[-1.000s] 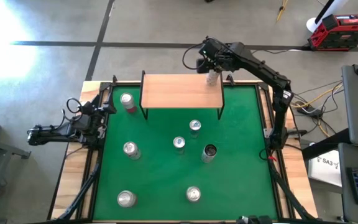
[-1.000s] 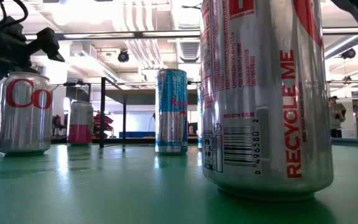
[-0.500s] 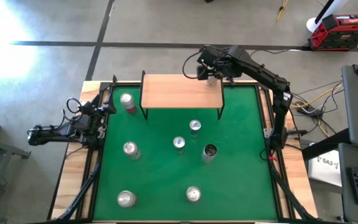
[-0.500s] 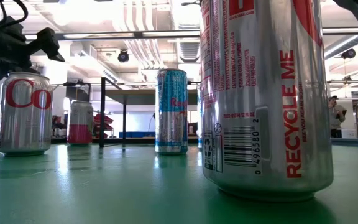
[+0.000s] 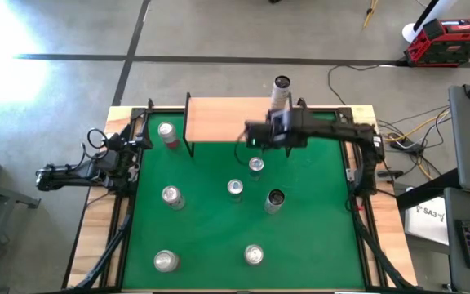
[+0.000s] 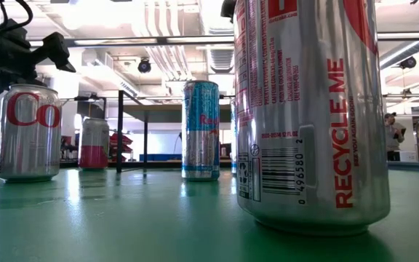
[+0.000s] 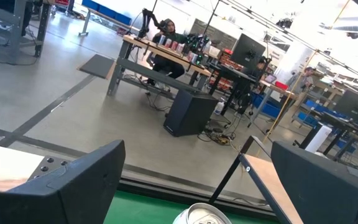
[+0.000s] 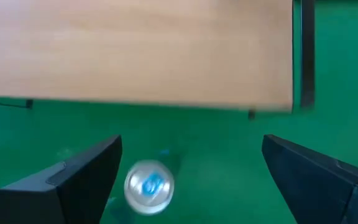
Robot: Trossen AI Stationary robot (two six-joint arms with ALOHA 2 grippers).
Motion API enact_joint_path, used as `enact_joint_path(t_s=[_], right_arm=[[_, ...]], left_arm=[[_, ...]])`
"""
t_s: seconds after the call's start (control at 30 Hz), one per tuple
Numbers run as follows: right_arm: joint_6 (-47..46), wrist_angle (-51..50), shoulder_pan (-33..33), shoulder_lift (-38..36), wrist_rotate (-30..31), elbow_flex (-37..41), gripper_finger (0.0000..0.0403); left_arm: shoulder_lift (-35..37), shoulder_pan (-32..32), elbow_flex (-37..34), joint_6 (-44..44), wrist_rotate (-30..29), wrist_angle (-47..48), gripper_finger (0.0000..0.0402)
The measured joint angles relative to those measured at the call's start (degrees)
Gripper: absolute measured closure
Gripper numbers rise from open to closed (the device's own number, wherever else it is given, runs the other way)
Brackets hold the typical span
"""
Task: Place canned beverage on shelf
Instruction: Put the white-yellow soda can on the shelf aligned with the other white-yellow soda can
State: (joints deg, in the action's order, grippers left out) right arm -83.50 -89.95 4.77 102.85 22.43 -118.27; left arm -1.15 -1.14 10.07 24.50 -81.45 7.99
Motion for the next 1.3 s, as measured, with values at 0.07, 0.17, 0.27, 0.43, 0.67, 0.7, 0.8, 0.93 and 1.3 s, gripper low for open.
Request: enact_joint_path(t_s=[0.07,0.17,0.27,0.43,0.67,0.7,0.8,0.93,1.3], right_arm=[[-6.3,0.0,-3.1,-0.4,-0.5,2.5,0.0023],[-15.3,-0.1,-7.6,-0.7,-2.8,6.2,0.0023],[-23.3,-0.1,-11.5,-0.7,-6.2,9.6,0.0023],[-31.3,-0.1,-17.0,-0.7,-8.9,12.7,0.0023],[-37.1,0.6,-22.5,-0.3,-8.8,14.1,0.0023],[-37.5,0.9,-23.1,0.0,-8.5,14.3,0.0023],[-38.9,1.4,-24.7,1.3,-7.0,14.5,0.0023],[-40.2,2.4,-25.3,2.3,-5.0,14.5,0.0023],[-43.0,1.5,-25.5,2.5,-5.7,14.4,0.0023]], left_arm=[[0.0,0.0,0.0,0.0,0.0,0.0,0.0013],[0.0,0.0,0.0,0.0,0.0,0.0,0.0013],[0.0,0.0,0.0,0.0,0.0,0.0,0.0013],[0.0,0.0,0.0,0.0,0.0,0.0,0.0013],[0.0,0.0,0.0,0.0,0.0,0.0,0.0013],[0.0,0.0,0.0,0.0,0.0,0.0,0.0013],[0.0,0.0,0.0,0.0,0.0,0.0,0.0013],[0.0,0.0,0.0,0.0,0.0,0.0,0.0013],[0.0,0.0,0.0,0.0,0.0,0.0,0.0013]])
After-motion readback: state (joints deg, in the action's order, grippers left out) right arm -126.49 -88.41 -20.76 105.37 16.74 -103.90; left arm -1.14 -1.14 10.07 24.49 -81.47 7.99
